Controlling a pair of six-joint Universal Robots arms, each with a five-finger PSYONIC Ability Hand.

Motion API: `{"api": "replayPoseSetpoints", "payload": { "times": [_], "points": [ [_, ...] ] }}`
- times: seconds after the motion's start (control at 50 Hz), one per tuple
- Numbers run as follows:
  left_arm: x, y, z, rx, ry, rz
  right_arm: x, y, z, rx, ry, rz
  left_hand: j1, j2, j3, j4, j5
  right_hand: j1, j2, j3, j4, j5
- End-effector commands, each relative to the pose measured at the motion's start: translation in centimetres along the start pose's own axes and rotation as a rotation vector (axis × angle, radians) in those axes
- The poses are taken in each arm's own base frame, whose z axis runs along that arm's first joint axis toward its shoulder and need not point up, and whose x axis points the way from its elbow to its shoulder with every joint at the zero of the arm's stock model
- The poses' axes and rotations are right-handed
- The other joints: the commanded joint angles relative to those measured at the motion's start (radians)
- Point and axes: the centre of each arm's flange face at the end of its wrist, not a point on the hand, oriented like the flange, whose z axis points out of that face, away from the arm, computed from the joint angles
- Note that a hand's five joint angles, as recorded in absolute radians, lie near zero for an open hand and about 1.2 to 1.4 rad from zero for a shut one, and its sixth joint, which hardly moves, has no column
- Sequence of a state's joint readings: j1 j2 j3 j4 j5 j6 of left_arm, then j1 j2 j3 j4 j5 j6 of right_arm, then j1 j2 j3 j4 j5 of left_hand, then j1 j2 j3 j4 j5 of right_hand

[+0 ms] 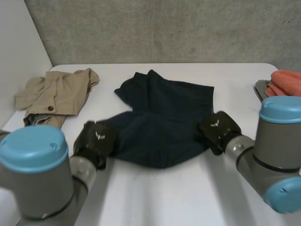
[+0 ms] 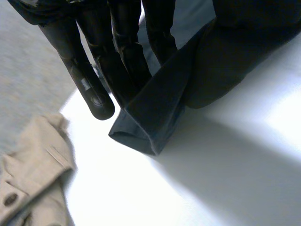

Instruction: Fold the laundry.

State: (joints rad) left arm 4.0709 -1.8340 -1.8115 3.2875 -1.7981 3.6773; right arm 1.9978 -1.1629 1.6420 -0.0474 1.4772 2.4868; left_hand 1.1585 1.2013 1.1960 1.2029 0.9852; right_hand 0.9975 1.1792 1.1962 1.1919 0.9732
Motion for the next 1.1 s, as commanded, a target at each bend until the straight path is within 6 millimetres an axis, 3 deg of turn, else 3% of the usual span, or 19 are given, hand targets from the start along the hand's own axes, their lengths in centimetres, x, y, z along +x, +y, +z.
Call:
{"api": "replayPoseSetpoints", "payload": {
  "times": [0.02, 0.12, 0.3, 0.32, 0.36, 0.38, 0.52, 0.62, 0.68, 0.78, 0.9, 1.0, 1.1],
  "points": [
    [1.1, 2.2, -3.7, -0.155, 0.101, 0.057, 0.1, 1.4, -4.3, -0.182, -0.095, 0.018, 0.238, 0.195, 0.2, 0.193, 0.237, 0.399, 0.217, 0.2, 0.204, 0.249],
    [1.8, 2.9, -5.2, -0.199, 0.131, 0.091, -0.8, 3.1, -6.5, -0.291, -0.184, -0.087, 0.238, 0.195, 0.2, 0.193, 0.237, 0.399, 0.217, 0.2, 0.204, 0.249],
    [1.8, 2.2, -8.9, -0.213, 0.202, 0.132, -1.4, 3.5, -8.5, -0.299, -0.205, -0.148, 0.238, 0.195, 0.2, 0.193, 0.237, 0.399, 0.217, 0.2, 0.204, 0.249],
    [1.8, 2.0, -9.2, -0.205, 0.208, 0.136, -1.4, 3.4, -8.6, -0.296, -0.199, -0.147, 0.134, 0.091, 0.096, 0.089, 0.132, 0.399, 0.217, 0.2, 0.204, 0.249],
    [1.8, 1.7, -9.6, -0.193, 0.213, 0.143, -1.2, 3.4, -8.6, -0.294, -0.194, -0.14, -0.349, -0.392, -0.387, -0.394, -0.35, 0.399, 0.217, 0.2, 0.204, 0.249],
    [1.6, 1.2, -9.7, -0.175, 0.203, 0.141, -1.2, 3.4, -8.6, -0.294, -0.193, -0.139, -0.948, -0.991, -0.985, -0.992, -0.949, 0.399, 0.217, 0.2, 0.204, 0.249],
    [-0.2, -2.0, -8.3, -0.072, 0.124, 0.109, -1.4, 3.6, -8.5, -0.283, -0.189, -0.132, -0.98, -1.023, -1.018, -1.025, -0.981, 0.399, 0.217, 0.2, 0.204, 0.249],
    [-2.6, -5.7, -5.4, 0.087, 0.017, 0.029, -1.5, 3.7, -8.3, -0.267, -0.175, -0.125, -0.966, -1.009, -1.003, -1.01, -0.967, 0.399, 0.217, 0.2, 0.204, 0.249],
    [-3.3, -6.9, -3.4, 0.176, 0.013, 0.002, -1.6, 3.9, -8.2, -0.263, -0.17, -0.121, -0.942, -0.985, -0.98, -0.987, -0.943, 0.399, 0.217, 0.2, 0.204, 0.249],
    [-3.9, -7.8, 3.7, 0.343, 0.095, -0.014, -1.7, 3.9, -7.9, -0.25, -0.158, -0.109, -0.726, -0.768, -0.763, -0.77, -0.727, 0.399, 0.217, 0.2, 0.204, 0.249],
    [-3.1, -7.7, 10.0, 0.433, 0.22, 0.003, -1.7, 4.0, -7.6, -0.238, -0.143, -0.093, -0.625, -0.668, -0.662, -0.669, -0.626, 0.399, 0.217, 0.2, 0.204, 0.249],
    [-2.3, -5.5, 16.2, 0.452, 0.276, 0.004, -1.8, 4.3, -7.3, -0.241, -0.142, -0.083, -0.61, -0.653, -0.648, -0.655, -0.612, 0.399, 0.217, 0.2, 0.204, 0.249],
    [-1.6, -3.9, 19.8, 0.471, 0.291, 0.006, -2.1, 4.8, -6.8, -0.257, -0.154, -0.073, -0.549, -0.592, -0.586, -0.593, -0.55, 0.399, 0.217, 0.2, 0.204, 0.249]
  ]
}}
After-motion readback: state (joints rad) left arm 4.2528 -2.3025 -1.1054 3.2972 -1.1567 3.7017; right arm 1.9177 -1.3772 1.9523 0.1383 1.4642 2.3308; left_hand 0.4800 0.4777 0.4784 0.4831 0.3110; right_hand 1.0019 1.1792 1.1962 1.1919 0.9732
